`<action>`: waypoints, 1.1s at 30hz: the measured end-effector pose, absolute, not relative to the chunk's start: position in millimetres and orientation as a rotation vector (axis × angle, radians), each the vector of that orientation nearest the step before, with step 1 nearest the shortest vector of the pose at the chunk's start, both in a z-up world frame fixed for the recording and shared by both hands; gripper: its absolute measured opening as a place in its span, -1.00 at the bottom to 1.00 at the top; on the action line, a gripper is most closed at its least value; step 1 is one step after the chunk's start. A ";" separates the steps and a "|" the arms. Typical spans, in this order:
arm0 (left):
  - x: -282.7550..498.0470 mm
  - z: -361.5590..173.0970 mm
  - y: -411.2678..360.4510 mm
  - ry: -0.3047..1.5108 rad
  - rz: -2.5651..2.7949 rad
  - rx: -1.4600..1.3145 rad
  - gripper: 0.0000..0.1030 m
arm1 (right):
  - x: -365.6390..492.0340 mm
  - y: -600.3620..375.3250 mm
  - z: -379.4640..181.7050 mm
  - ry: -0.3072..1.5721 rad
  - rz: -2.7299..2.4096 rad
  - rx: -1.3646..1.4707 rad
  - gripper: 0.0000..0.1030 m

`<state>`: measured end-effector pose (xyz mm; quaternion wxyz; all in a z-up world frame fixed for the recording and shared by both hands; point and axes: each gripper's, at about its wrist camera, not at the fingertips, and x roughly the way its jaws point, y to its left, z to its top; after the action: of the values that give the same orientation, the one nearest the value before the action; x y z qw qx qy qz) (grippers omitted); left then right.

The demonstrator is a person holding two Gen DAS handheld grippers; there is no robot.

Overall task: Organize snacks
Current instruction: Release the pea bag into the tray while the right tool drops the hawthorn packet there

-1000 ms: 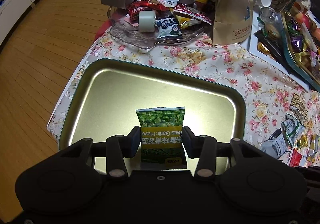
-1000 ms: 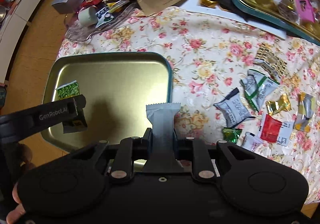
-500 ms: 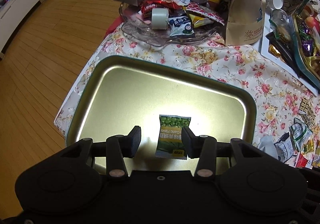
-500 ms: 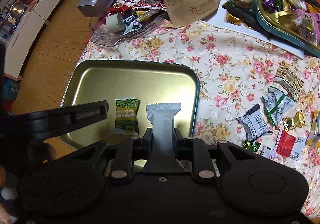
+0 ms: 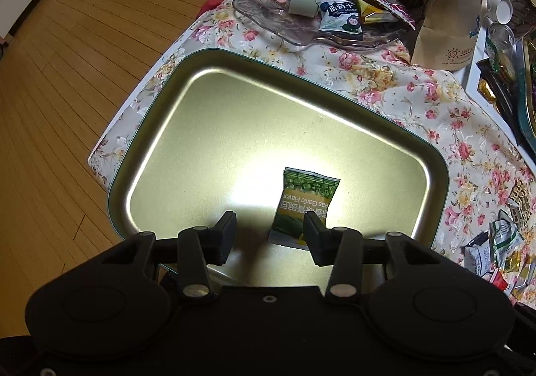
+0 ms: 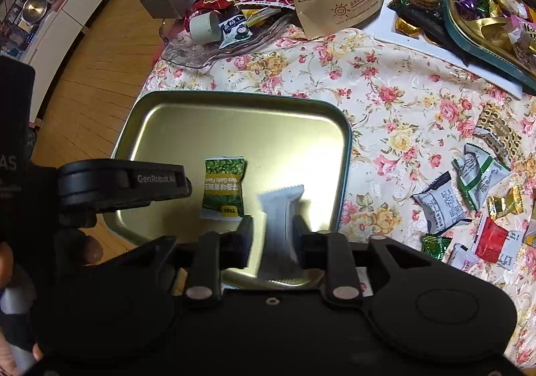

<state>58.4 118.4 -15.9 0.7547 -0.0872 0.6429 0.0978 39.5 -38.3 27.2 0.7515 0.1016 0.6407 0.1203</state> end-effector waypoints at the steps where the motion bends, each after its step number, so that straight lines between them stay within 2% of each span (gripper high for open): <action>1: 58.5 -16.0 118.0 1.404 0.214 -0.188 0.02 | 39.8 -37.9 27.4 1.397 0.270 0.232 -0.16; 23: 55.4 -15.2 80.1 1.454 0.128 -0.126 0.03 | 48.2 -71.8 -2.2 1.546 0.022 0.248 -0.09; 33: 48.0 -5.3 39.6 1.421 0.060 -0.040 0.03 | 41.8 -127.4 7.2 1.480 -0.170 0.238 -0.04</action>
<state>48.0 39.6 -5.3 0.7575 -0.0182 0.6520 0.0275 41.8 -127.4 7.2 0.7287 0.1080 0.6718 -0.0771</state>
